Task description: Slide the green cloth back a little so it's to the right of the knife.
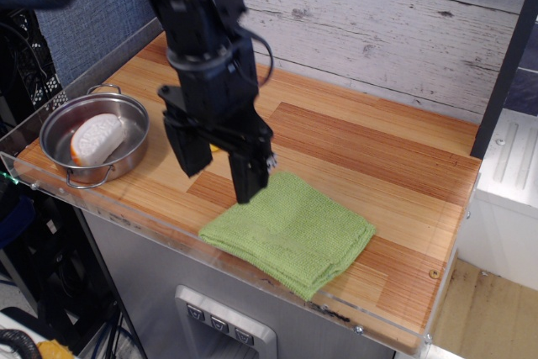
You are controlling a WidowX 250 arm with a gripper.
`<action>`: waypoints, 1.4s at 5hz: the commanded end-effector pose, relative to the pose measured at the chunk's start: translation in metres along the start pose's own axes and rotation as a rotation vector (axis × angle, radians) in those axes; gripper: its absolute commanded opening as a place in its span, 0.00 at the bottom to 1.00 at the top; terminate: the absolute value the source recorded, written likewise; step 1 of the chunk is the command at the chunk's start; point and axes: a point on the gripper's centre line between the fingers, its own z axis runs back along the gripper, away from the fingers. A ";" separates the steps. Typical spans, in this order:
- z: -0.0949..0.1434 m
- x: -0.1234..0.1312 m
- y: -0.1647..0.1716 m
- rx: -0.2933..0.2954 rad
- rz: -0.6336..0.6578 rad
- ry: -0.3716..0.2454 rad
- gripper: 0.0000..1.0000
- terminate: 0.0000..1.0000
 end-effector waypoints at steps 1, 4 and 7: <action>-0.009 0.023 -0.017 0.100 -0.040 -0.021 1.00 0.00; -0.057 0.024 -0.038 0.169 -0.048 0.089 1.00 0.00; -0.087 0.026 0.005 0.259 -0.035 0.166 1.00 0.00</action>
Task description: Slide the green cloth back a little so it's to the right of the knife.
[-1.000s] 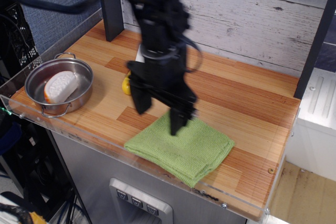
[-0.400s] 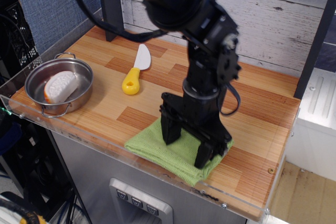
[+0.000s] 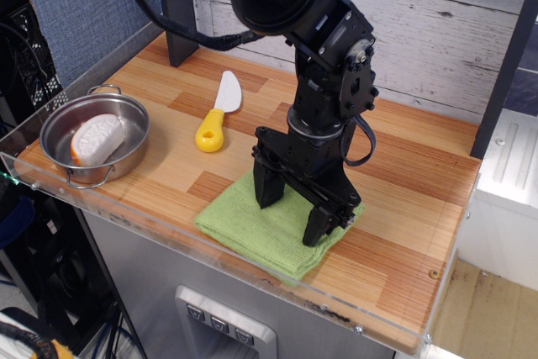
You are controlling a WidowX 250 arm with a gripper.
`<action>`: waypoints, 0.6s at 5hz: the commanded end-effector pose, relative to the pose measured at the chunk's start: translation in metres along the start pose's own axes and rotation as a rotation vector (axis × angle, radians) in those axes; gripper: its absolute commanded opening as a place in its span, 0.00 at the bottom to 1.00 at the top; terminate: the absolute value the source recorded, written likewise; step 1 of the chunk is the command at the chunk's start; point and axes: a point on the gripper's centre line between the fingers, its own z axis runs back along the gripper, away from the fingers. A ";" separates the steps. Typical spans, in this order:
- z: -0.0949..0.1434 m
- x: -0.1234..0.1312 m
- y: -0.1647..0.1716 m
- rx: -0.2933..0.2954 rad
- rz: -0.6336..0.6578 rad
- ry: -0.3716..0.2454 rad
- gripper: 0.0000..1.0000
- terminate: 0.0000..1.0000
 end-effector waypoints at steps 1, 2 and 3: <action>-0.025 0.024 0.014 -0.040 0.040 0.056 1.00 0.00; -0.025 0.066 0.012 -0.120 0.026 0.066 1.00 0.00; -0.029 0.103 0.009 -0.186 0.014 0.087 1.00 0.00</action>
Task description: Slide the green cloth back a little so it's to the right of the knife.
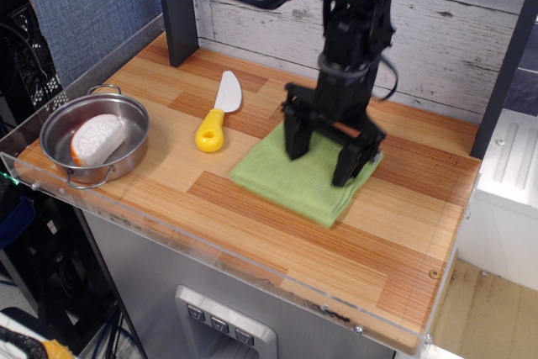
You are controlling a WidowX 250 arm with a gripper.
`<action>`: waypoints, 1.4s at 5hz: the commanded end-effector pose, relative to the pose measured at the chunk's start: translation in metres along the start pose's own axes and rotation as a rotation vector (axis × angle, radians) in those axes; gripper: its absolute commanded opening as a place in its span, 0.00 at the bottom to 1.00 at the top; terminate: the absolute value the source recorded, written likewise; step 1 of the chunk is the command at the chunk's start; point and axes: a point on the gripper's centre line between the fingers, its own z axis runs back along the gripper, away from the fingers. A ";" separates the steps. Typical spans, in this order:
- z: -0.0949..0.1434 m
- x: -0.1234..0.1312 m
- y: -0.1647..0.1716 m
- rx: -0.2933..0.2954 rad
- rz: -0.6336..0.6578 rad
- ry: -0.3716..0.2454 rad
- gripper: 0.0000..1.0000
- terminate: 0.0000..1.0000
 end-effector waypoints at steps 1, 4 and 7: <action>-0.022 0.038 -0.003 -0.075 -0.028 0.054 1.00 0.00; 0.082 -0.012 -0.005 0.085 -0.039 -0.325 1.00 0.00; 0.119 -0.011 0.015 -0.002 0.035 -0.338 1.00 0.00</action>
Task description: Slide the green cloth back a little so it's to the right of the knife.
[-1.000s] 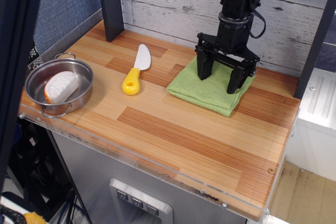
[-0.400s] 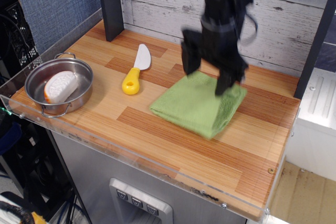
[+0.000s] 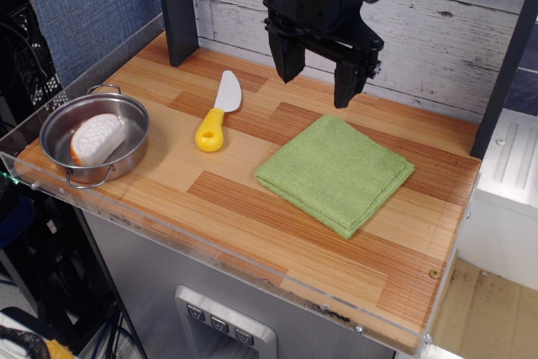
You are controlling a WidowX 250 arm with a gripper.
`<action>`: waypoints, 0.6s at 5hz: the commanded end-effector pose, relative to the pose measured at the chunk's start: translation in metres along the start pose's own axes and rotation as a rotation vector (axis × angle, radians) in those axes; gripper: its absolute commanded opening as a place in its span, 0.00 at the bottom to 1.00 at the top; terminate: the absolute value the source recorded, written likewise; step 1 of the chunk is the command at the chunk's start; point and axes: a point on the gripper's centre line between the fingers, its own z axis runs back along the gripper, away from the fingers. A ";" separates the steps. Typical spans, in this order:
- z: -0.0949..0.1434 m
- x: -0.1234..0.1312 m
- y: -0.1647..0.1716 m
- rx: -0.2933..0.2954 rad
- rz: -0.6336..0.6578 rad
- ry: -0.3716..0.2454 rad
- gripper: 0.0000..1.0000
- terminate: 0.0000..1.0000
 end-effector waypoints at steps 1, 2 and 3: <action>0.033 0.011 0.007 -0.034 -0.018 -0.024 1.00 0.00; 0.041 0.005 0.011 -0.073 -0.032 -0.003 1.00 0.00; 0.045 0.000 0.013 -0.093 -0.032 0.009 1.00 0.00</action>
